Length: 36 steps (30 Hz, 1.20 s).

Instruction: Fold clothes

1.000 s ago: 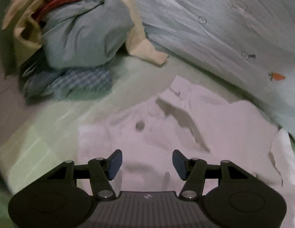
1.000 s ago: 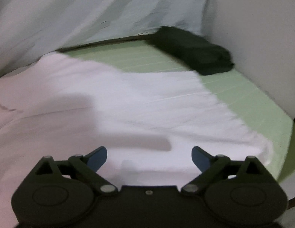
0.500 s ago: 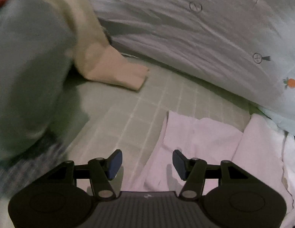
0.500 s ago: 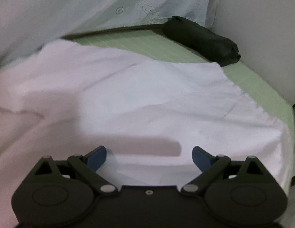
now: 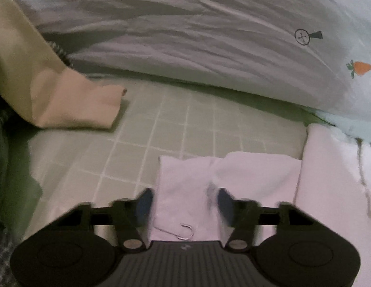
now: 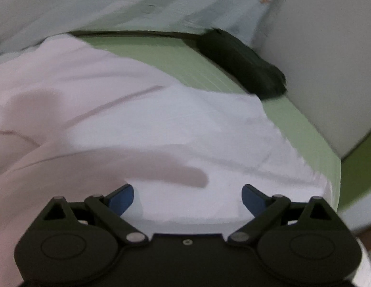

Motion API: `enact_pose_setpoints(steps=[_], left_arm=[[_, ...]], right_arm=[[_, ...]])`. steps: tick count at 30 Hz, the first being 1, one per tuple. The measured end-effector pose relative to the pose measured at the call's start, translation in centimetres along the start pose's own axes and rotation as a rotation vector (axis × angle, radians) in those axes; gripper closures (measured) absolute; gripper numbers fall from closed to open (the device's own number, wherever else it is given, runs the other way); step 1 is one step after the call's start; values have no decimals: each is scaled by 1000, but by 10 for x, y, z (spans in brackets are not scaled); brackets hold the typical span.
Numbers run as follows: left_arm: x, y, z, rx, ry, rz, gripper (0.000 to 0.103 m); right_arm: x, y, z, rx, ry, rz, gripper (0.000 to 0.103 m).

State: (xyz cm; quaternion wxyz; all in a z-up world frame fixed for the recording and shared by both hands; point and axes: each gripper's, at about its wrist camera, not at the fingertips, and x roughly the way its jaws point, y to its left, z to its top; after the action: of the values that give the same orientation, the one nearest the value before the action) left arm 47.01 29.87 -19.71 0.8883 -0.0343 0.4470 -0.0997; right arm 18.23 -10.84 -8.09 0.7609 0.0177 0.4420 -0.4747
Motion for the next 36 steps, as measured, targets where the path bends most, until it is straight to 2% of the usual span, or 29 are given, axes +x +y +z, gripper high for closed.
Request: enact_pose_setpoints(steps=[1, 2, 3, 7, 8, 10, 14, 17, 21, 26, 33, 36], left_arm=[[-1, 0, -1, -4, -8, 8, 65], [-2, 1, -2, -8, -17, 15, 75], [-7, 0, -3, -5, -36, 44, 78], [-27, 2, -7, 14, -122, 184, 84], [-32, 5, -7, 21, -146, 225, 85], [-37, 25, -5, -32, -147, 258, 85], [-37, 61, -6, -129, -122, 289, 84], [-38, 58, -8, -147, -91, 326, 75], [-59, 49, -8, -171, -99, 308, 69], [-96, 25, -25, -164, -138, 240, 50], [-128, -29, -81, -93, -67, 169, 47], [-138, -55, -110, -75, -35, 152, 46]], right_arm=[[-1, 4, 1, -20, -7, 1, 5], [-3, 8, 3, -39, -14, 2, 5], [-4, 11, 3, -52, -20, 6, 5], [-8, 12, 5, -68, -36, 14, 5], [-8, 8, 4, -58, -34, 11, 5], [-8, 1, 3, -35, -30, 4, 5], [-7, -13, 0, 22, -21, 3, 5], [-6, -23, -3, 75, -14, 13, 5], [-5, -37, -8, 135, -11, 38, 5], [-7, -47, -19, 173, -19, 104, 5], [-1, -72, -44, 184, 1, 213, 5], [5, -80, -48, 147, 6, 250, 5]])
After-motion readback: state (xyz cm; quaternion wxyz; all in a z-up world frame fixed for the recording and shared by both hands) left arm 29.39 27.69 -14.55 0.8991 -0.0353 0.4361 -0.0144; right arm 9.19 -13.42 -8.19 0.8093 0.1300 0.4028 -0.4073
